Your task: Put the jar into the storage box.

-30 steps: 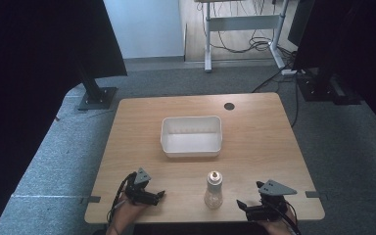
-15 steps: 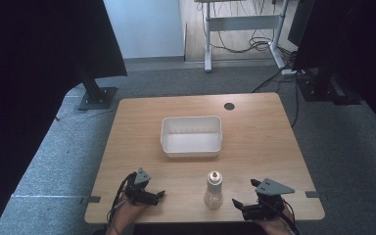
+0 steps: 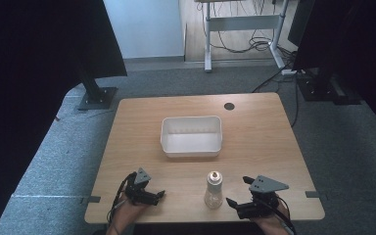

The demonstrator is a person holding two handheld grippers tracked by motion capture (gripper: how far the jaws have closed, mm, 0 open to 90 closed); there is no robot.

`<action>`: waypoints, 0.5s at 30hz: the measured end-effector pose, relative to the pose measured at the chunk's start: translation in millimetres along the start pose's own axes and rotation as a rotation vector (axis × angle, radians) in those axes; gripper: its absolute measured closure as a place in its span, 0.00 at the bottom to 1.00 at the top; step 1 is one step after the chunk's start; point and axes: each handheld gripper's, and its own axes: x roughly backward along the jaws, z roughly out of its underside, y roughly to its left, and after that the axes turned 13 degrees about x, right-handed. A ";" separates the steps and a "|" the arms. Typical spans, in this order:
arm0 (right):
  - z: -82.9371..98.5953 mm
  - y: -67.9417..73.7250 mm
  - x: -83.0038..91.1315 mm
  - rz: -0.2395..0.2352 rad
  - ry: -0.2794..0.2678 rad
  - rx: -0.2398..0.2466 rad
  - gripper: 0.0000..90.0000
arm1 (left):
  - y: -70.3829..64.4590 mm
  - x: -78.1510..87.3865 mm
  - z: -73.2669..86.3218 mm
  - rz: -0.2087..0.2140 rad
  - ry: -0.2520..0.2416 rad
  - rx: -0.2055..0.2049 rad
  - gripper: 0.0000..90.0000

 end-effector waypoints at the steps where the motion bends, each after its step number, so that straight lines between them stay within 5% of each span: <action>1: -3.9 1.0 -1.4 -0.007 -0.002 0.015 0.07 | 0.0 0.0 0.0 0.000 0.000 0.000 0.00; 15: -27.1 7.1 -18.9 -0.062 -0.021 0.064 0.13 | -0.1 0.0 0.0 -0.001 0.000 0.001 0.00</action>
